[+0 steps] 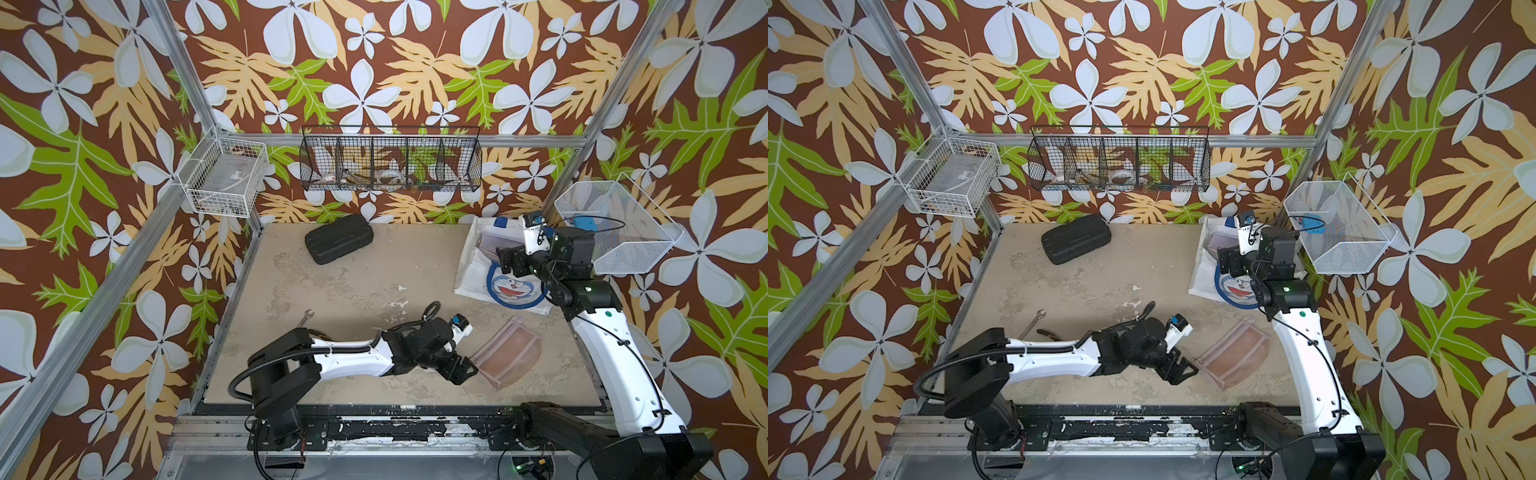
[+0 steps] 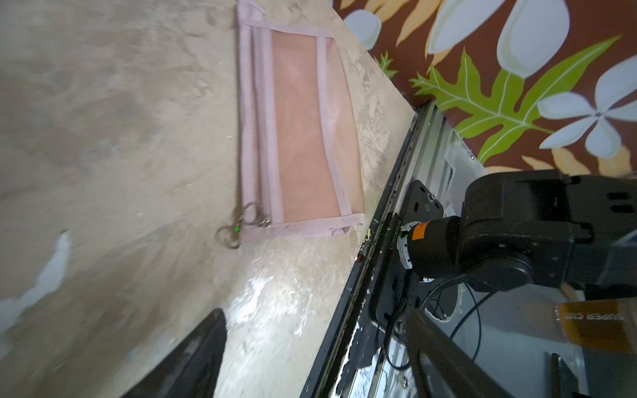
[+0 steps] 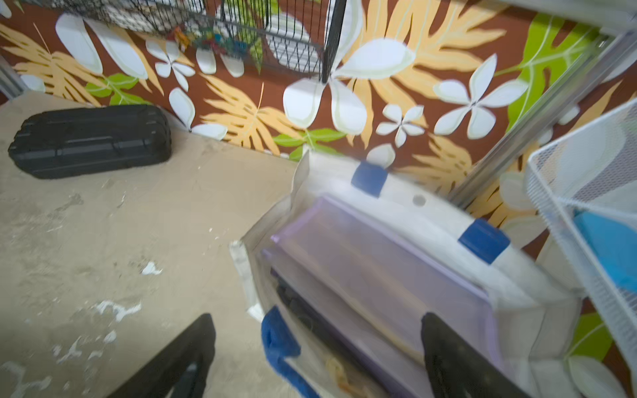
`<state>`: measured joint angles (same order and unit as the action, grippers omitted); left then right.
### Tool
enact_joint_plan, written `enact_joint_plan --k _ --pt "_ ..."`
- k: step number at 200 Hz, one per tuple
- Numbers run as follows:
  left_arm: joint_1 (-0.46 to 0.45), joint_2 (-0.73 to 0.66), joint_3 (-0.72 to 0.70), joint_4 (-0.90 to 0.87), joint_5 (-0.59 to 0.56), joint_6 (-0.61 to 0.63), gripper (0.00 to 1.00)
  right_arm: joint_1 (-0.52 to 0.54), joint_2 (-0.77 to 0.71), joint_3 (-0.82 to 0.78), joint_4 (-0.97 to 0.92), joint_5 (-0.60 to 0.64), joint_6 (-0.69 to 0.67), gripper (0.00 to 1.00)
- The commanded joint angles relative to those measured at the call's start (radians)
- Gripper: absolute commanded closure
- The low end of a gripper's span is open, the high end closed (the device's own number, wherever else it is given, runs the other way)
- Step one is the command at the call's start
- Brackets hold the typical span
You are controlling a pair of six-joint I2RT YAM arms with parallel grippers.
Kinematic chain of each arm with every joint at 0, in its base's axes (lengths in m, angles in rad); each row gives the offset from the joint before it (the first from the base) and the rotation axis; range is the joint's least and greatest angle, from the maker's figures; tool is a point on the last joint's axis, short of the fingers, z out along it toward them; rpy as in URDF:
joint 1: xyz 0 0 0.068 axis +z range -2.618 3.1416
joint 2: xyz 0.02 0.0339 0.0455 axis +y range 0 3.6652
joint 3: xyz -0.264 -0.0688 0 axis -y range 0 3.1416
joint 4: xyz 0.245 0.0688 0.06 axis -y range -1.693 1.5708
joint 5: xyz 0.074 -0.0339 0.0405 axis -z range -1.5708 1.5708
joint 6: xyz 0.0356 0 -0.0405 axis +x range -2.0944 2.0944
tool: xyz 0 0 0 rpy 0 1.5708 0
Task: Put the pencil pouch into the canvas bag
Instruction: Pick up the pencil case from the center of the board.
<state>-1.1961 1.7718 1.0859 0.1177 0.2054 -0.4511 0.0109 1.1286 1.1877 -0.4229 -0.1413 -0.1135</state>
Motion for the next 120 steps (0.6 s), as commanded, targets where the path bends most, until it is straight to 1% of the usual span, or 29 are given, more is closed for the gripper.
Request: enact_joint_plan --k 1,18,28,37,52,66,90,120 --pt "-0.05 0.088 0.08 -0.069 -0.105 0.073 0.17 -0.046 -0.019 -0.058 0.06 -0.029 0.059 0.03" --pt "-0.102 0.165 0.158 -0.118 -0.193 0.115 0.16 -0.127 -0.052 -0.107 0.082 -0.117 0.095 0.03" --pt "-0.123 0.204 0.19 -0.125 -0.233 0.126 0.13 -0.17 -0.09 -0.15 0.113 -0.148 0.123 0.03" --pt "-0.134 0.234 0.212 -0.123 -0.278 0.133 0.09 -0.199 -0.136 -0.195 0.15 -0.153 0.148 0.02" --pt "-0.144 0.265 0.236 -0.115 -0.333 0.156 0.09 -0.233 -0.205 -0.277 0.202 -0.133 0.179 0.0" --pt "-0.144 0.266 0.23 -0.079 -0.349 0.187 0.09 -0.258 -0.246 -0.338 0.237 -0.114 0.204 0.0" --pt "-0.151 0.294 0.272 -0.073 -0.353 0.25 0.11 -0.3 -0.28 -0.403 0.276 -0.166 0.259 0.0" --pt "-0.158 0.357 0.362 -0.103 -0.366 0.295 0.13 -0.323 -0.281 -0.408 0.283 -0.176 0.273 0.0"
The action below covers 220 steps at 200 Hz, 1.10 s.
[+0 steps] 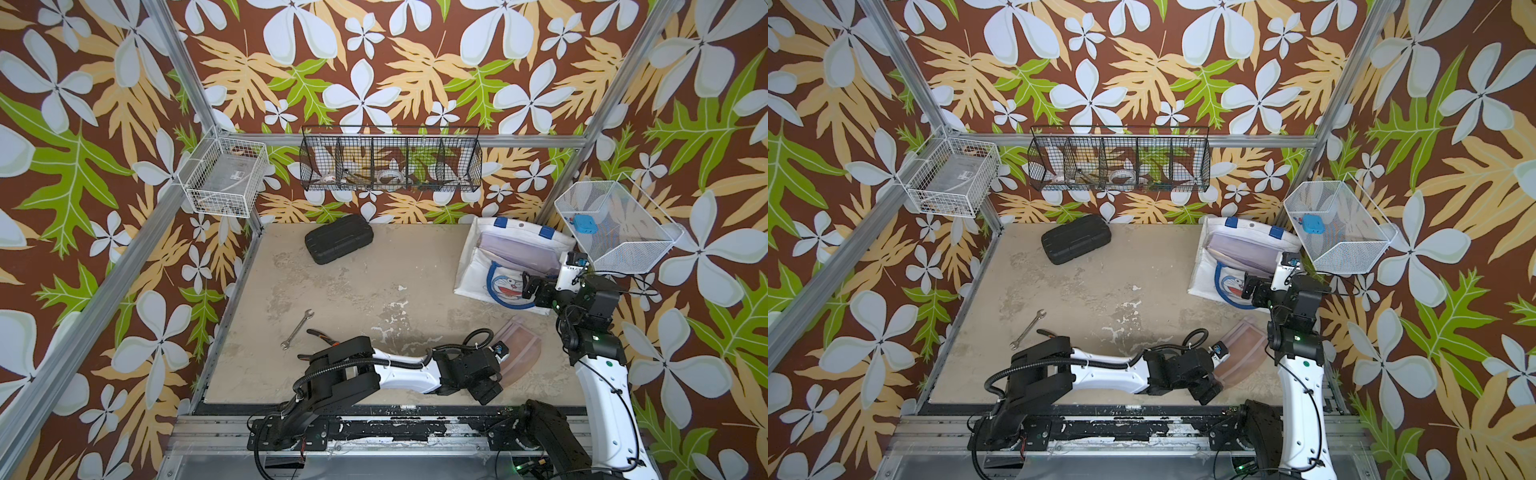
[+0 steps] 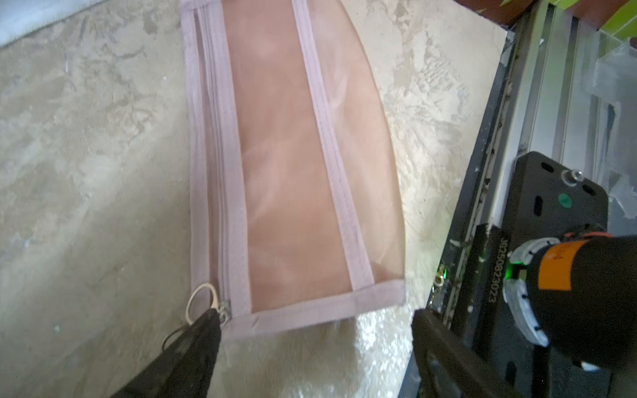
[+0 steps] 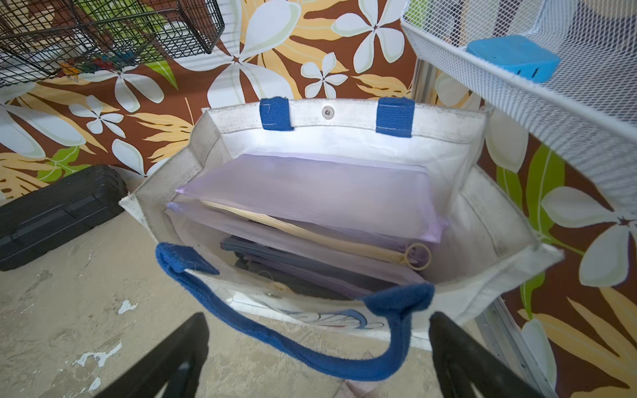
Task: Put the pencil pouch into the canvas bag
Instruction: Pick up the pencil case from the center of the board.
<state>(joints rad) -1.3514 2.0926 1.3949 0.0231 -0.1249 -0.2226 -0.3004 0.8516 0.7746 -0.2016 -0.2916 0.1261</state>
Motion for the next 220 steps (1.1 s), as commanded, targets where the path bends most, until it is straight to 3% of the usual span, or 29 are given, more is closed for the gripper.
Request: enact_joint_plan --k 1,33,64,99,108,115,119,161,192,220 --pt "-0.003 0.039 0.057 -0.01 -0.036 0.068 0.13 -0.012 -0.005 0.007 0.061 -0.025 0.033 0.01" --pt "-0.003 0.133 0.156 -0.039 -0.061 0.114 0.17 -0.015 0.008 0.044 0.047 -0.03 0.03 0.03" --pt "-0.002 0.192 0.209 -0.088 -0.101 0.145 0.28 -0.015 0.012 0.055 0.033 -0.01 0.018 0.03" --pt "-0.003 0.201 0.203 -0.115 -0.177 0.151 0.57 -0.014 0.011 0.054 0.034 -0.002 0.013 0.04" --pt "-0.001 0.185 0.186 -0.107 -0.16 0.145 0.72 -0.013 0.012 0.055 0.031 -0.005 0.015 0.04" --pt "-0.002 0.164 0.166 -0.097 -0.139 0.139 0.89 -0.014 0.011 0.055 0.028 -0.008 0.015 0.04" --pt "-0.001 0.148 0.152 -0.094 -0.13 0.134 1.0 -0.015 0.011 0.056 0.025 -0.009 0.014 0.05" --pt "0.047 -0.19 -0.143 -0.051 0.024 0.019 1.0 -0.015 -0.021 0.043 0.002 -0.052 0.026 0.05" --pt "0.201 -0.55 -0.451 0.032 0.238 -0.133 1.0 -0.011 -0.018 0.056 -0.01 -0.235 0.044 0.03" --pt "0.367 -0.804 -0.596 0.049 0.368 -0.197 1.0 -0.005 -0.038 0.058 0.056 -0.387 0.123 0.02"
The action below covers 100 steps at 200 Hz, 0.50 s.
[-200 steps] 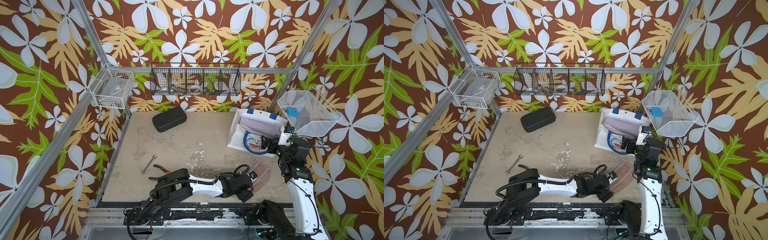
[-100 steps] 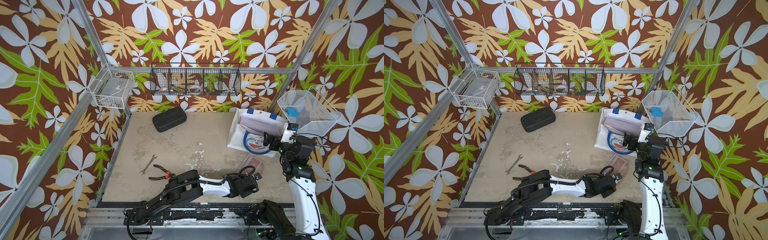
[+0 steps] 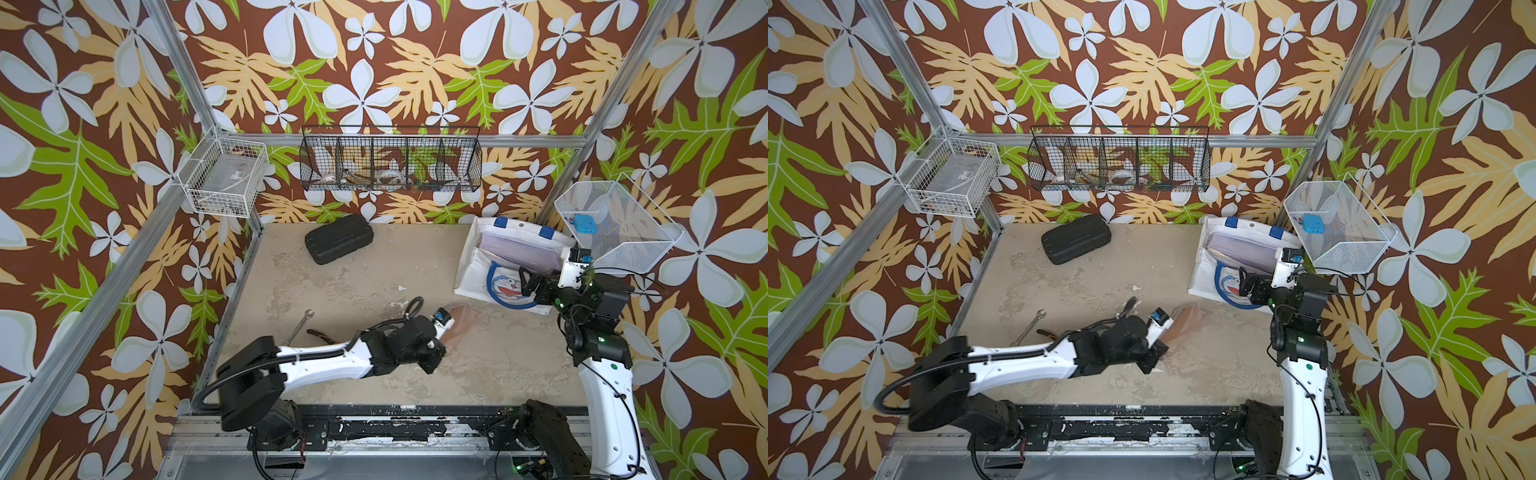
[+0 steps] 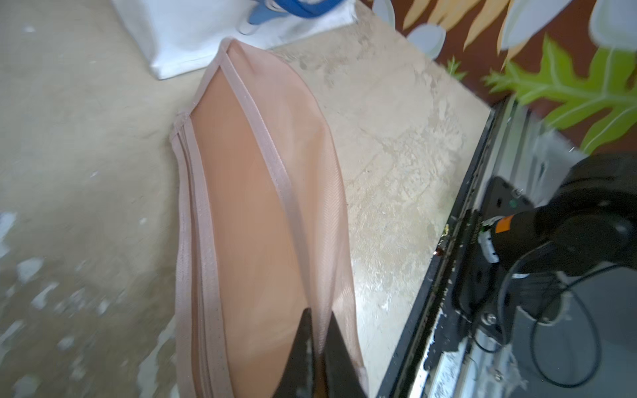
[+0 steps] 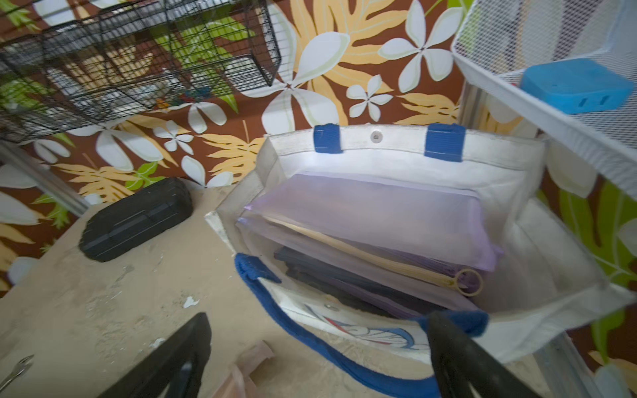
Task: Put the pencil pouch into the canvas bag
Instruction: Pick up the pencil case from the center of the board.
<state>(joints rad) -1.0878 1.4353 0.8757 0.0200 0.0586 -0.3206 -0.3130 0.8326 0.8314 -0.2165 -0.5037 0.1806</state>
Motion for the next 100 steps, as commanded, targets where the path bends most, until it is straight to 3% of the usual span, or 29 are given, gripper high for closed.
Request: enact_joint_plan --k 1,22,48,75,100 --pt "0.111 -0.155 -0.081 0.054 0.189 -0.102 1.0 0.008 -0.022 0.001 0.076 -0.179 0.073 0.02" --pt "0.266 -0.302 -0.127 0.1 0.339 -0.144 1.0 0.05 -0.075 -0.043 0.211 -0.223 0.163 0.0" --pt "0.396 -0.455 -0.143 0.192 0.494 -0.168 1.0 0.143 -0.076 -0.072 0.357 -0.298 0.273 0.0" --pt "0.463 -0.551 -0.128 0.293 0.586 -0.182 1.0 0.317 -0.069 -0.093 0.455 -0.292 0.269 0.0" --pt "0.481 -0.57 -0.137 0.555 0.683 -0.302 1.0 0.472 -0.027 -0.179 0.759 -0.407 0.343 0.0"
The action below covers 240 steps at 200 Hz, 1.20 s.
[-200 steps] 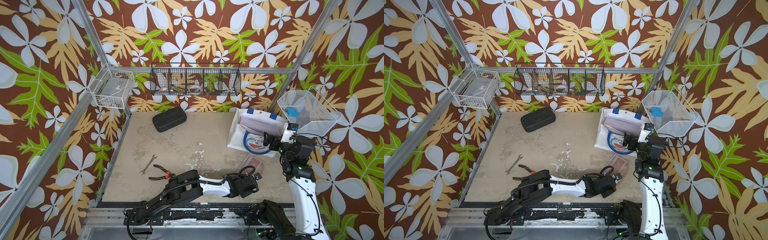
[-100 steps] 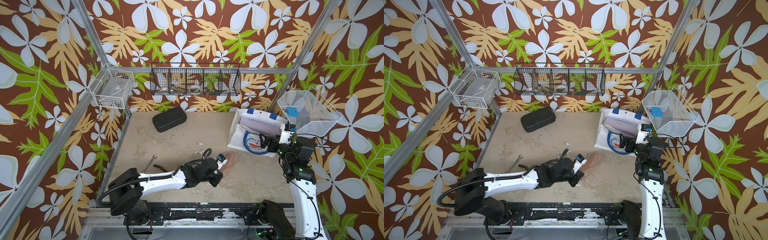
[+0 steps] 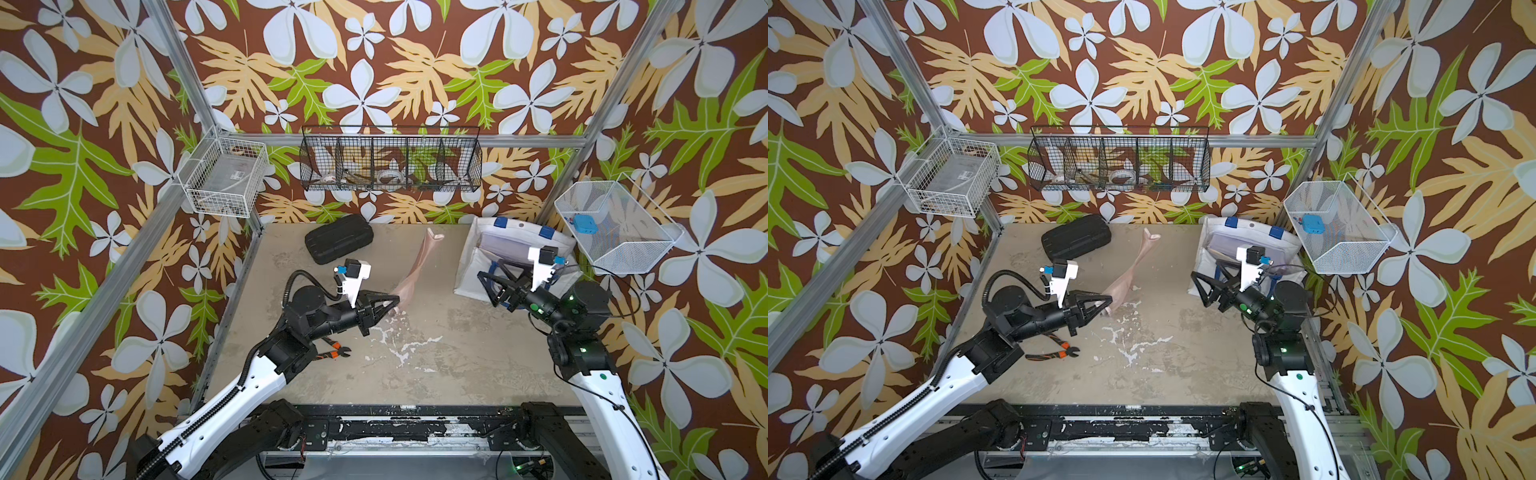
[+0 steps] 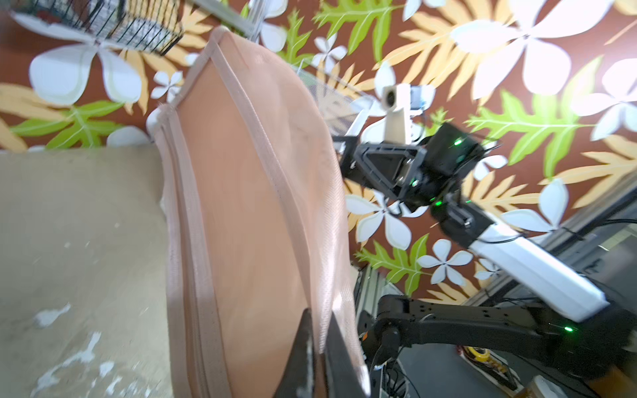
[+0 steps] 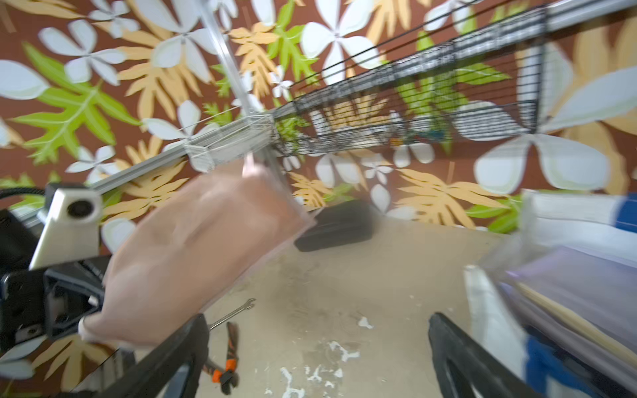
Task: Put the pencil pouch into the canvas bag
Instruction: Pick up the pencil case from the center of the board.
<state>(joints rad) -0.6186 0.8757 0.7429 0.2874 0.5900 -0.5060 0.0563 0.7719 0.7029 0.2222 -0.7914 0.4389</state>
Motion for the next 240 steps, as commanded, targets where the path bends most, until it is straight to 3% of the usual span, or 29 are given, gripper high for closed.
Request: enact_joint_plan --k 1,36,64,94,131,180,205,240 --pt "0.011 -0.011 -0.006 0.3 0.156 -0.126 1.0 0.109 0.037 -0.053 0.333 -0.123 0.087 0.0" --pt "0.011 0.007 -0.023 0.754 0.264 -0.376 1.0 0.37 0.093 -0.058 0.532 -0.146 0.003 0.0" --pt "0.011 0.043 -0.009 0.953 0.348 -0.519 1.0 0.541 0.086 -0.026 0.568 -0.12 -0.165 0.06" --pt "0.011 0.067 0.001 1.066 0.403 -0.605 1.0 0.551 0.129 0.01 0.683 -0.139 -0.117 0.09" --pt "0.011 0.067 -0.003 1.088 0.439 -0.612 1.0 0.553 0.191 0.052 0.797 -0.165 -0.019 0.12" --pt "0.011 0.123 -0.026 1.175 0.473 -0.668 1.0 0.564 0.225 0.11 0.838 -0.159 0.033 0.18" --pt "0.011 0.159 -0.047 1.26 0.474 -0.719 1.0 0.588 0.224 0.125 0.814 -0.146 0.006 0.31" --pt "0.011 0.205 -0.086 1.329 0.473 -0.758 1.0 0.59 0.225 0.121 0.82 -0.14 0.008 0.72"
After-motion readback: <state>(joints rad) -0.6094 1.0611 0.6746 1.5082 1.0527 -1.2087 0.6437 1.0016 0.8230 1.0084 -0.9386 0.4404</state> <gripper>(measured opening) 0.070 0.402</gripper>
